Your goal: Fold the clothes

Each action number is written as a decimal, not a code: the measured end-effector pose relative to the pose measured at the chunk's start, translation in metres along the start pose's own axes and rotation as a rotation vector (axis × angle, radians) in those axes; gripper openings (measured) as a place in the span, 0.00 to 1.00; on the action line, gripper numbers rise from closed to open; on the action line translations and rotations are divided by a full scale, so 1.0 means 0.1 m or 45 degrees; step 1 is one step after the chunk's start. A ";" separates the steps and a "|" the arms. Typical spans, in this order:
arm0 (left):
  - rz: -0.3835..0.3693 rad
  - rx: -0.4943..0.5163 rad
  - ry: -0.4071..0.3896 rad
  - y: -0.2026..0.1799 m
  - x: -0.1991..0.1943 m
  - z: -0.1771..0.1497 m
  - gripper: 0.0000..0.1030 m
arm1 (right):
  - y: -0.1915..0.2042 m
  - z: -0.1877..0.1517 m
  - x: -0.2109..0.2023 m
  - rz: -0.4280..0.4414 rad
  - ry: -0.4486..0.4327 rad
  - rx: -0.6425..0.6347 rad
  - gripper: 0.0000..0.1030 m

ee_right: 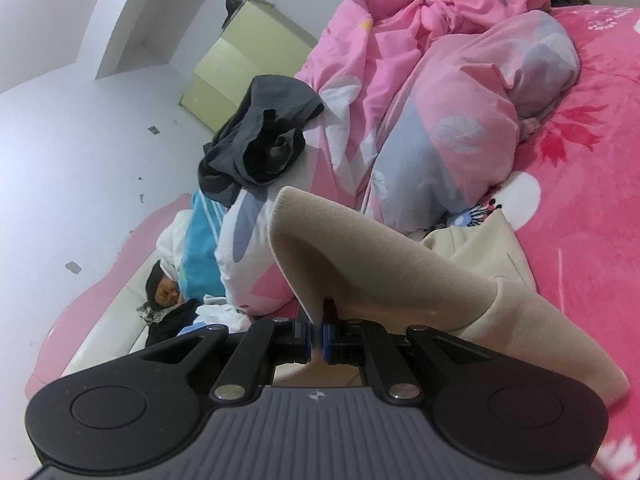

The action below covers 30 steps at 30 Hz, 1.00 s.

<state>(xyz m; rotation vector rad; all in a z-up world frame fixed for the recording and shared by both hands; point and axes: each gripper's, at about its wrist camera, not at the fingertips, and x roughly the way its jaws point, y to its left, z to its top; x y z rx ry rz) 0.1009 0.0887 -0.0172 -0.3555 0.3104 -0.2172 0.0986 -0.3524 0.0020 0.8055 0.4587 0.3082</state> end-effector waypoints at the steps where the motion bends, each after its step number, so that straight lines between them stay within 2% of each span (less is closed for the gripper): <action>1: 0.006 0.003 0.006 0.01 0.06 0.01 0.06 | -0.01 0.03 0.06 -0.004 0.007 -0.002 0.04; 7: 0.030 0.038 0.045 0.04 0.46 0.09 0.06 | -0.15 0.19 0.46 -0.022 0.052 -0.001 0.04; 15: 0.063 0.074 0.146 0.16 1.17 0.11 0.06 | -0.58 0.35 1.10 -0.049 0.118 0.107 0.04; 17: 0.054 0.024 0.201 0.28 1.37 0.05 0.08 | -0.68 0.39 1.26 -0.056 0.134 0.134 0.05; 19: 0.041 -0.048 0.254 0.42 1.56 -0.04 0.16 | -0.91 0.38 1.44 -0.049 0.148 0.204 0.10; 22: -0.007 -0.247 0.297 0.68 1.70 -0.18 0.19 | -1.34 0.28 1.65 -0.003 0.146 0.366 0.12; 24: -0.047 -0.343 0.270 0.80 1.67 -0.18 0.23 | -1.47 0.24 1.62 0.085 0.101 0.427 0.14; 25: -0.066 -0.388 0.254 0.86 1.65 -0.17 0.31 | -1.49 0.25 1.60 0.119 0.085 0.442 0.21; 26: -0.068 -0.429 0.230 0.91 1.62 -0.16 0.34 | -1.51 0.26 1.57 0.155 0.057 0.461 0.27; 27: -0.061 -0.468 0.202 0.95 1.59 -0.14 0.36 | -1.52 0.27 1.54 0.192 0.029 0.479 0.38; 28: -0.052 -0.507 0.173 1.00 1.55 -0.11 0.37 | -1.55 0.28 1.51 0.227 -0.004 0.505 0.43; 30: -0.014 -0.548 0.132 1.07 1.44 -0.03 0.40 | -1.63 0.31 1.41 0.283 -0.100 0.600 0.43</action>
